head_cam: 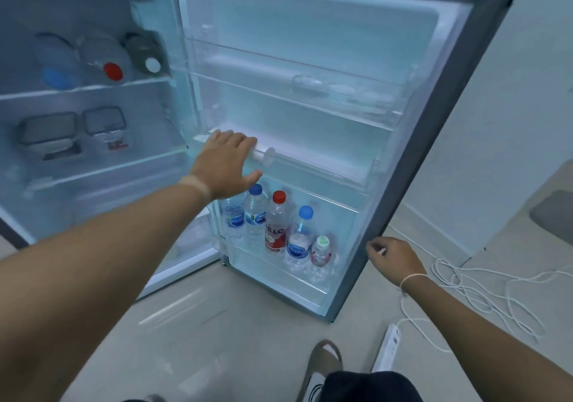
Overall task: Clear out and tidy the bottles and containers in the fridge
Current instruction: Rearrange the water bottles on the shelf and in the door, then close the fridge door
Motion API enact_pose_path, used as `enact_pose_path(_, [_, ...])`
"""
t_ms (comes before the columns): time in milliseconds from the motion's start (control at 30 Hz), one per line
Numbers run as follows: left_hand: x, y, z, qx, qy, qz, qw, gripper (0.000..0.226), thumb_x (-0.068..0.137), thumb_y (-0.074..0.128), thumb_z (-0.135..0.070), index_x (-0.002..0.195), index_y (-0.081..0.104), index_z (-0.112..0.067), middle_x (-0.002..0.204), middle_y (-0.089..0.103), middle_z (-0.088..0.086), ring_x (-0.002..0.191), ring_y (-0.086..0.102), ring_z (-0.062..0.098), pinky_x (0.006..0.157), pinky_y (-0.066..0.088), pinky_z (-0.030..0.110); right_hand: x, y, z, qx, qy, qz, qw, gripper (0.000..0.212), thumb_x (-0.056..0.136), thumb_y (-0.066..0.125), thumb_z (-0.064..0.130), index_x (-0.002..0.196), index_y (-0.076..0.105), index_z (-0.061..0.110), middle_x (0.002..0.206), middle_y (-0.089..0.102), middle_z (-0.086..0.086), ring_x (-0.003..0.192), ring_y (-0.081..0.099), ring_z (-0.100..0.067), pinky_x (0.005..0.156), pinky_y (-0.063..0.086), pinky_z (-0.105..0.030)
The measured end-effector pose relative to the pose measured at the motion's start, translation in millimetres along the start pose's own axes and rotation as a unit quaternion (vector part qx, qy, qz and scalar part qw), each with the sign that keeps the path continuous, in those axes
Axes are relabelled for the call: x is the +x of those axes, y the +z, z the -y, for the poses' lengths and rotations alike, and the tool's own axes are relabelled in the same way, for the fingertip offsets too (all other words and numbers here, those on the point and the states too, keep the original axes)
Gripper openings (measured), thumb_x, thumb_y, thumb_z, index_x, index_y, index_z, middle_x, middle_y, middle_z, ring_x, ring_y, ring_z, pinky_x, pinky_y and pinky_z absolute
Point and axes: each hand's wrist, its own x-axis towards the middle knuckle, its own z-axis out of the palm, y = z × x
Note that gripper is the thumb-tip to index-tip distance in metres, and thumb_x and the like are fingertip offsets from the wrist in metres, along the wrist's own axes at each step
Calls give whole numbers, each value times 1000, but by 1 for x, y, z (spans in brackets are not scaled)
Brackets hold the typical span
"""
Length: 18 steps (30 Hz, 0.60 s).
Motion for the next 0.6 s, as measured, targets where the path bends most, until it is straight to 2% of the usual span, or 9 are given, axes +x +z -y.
enact_pose_path(167, [-6,-6,-55,8,42,-7,999,67,89,45,-45,146,30,-13,151,36,10,142,28,29,120,9,43,13,-41,1,98,41,-75,992,34,88,55,27,114,65,9,116,69,-12,106,62,-30,94,47,-33])
enact_pose_path(267, [-10,-8,-84,3,80,3,997,72,83,30,-50,145,31,-15,144,45,9,135,36,28,118,16,42,20,-61,13,190,47,-111,974,42,88,55,28,127,56,13,122,64,-8,107,61,-27,94,45,-31])
enact_pose_path(367, [-14,-11,-105,-37,79,13,996,82,69,18,-54,137,42,-15,131,55,8,126,44,27,114,25,37,24,-73,26,254,27,-112,960,52,88,55,24,139,45,17,132,58,-4,115,58,-25,95,43,-29])
enact_pose_path(467, [-18,-19,-111,-85,35,20,996,66,75,31,-48,129,50,-14,129,57,8,125,45,25,111,26,32,24,-82,32,308,14,-99,946,57,89,54,19,143,37,22,140,51,0,119,54,-24,101,42,-32])
enact_pose_path(600, [-32,-22,-114,-144,-13,14,989,46,86,52,-40,121,54,-10,127,55,7,127,41,23,108,28,29,17,-92,38,361,-8,-86,929,51,87,53,12,136,45,24,131,55,2,107,56,-21,98,48,-39])
